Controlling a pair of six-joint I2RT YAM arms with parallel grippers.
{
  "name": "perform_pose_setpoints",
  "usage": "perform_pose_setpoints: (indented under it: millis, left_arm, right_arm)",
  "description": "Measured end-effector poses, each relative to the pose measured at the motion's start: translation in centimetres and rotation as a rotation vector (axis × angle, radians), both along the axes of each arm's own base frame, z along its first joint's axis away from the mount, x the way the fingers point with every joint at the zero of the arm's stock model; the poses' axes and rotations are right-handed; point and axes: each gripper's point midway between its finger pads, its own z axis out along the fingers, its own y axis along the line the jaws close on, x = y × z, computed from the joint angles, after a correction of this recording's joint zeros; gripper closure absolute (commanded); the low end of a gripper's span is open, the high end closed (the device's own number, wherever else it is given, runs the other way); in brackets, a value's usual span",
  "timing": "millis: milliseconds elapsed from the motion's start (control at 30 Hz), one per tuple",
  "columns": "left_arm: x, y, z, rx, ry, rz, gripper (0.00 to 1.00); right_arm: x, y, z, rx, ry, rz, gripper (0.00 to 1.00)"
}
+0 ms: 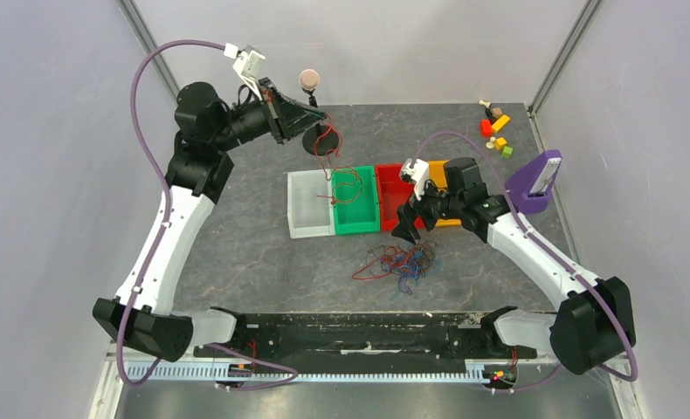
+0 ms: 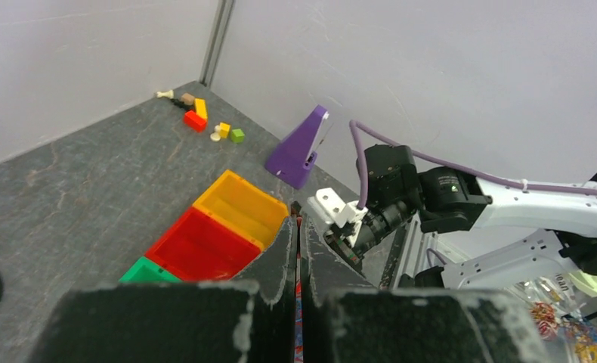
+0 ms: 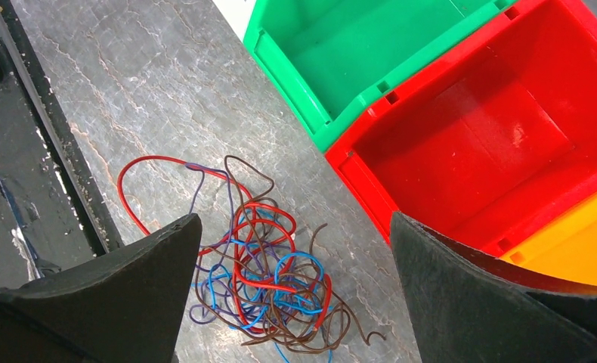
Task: Untangle the cables
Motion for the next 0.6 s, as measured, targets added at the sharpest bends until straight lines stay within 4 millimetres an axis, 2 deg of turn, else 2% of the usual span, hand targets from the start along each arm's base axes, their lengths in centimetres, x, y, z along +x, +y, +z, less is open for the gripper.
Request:
perform_pose_setpoints:
  millis: [100,267,367,433,600]
  left_arm:
    - [0.0,1.3,0.1,0.015,-0.002,0.027,0.98]
    - [1.3,4.3,0.0,0.030,0.001,0.111,0.98]
    - [1.4,4.5,-0.8,0.046,0.003,0.109,0.98]
    - [1.5,4.4,-2.2,0.066,0.011,0.107,0.98]
    - [3.0,4.8,-7.0,0.134,0.060,0.116,0.98]
  right_arm:
    - [0.1,-0.1,0.0,-0.001,-0.004,0.000,0.02]
    - [-0.2,-0.3,-0.2,-0.001,0.003,0.001,0.02]
    - [-0.4,-0.3,-0.5,-0.004,0.015,0.003,0.02]
    - [-0.5,-0.3,-0.5,-0.003,0.018,0.005,0.02]
    - [-0.6,-0.3,-0.5,-0.003,0.021,0.006,0.02]
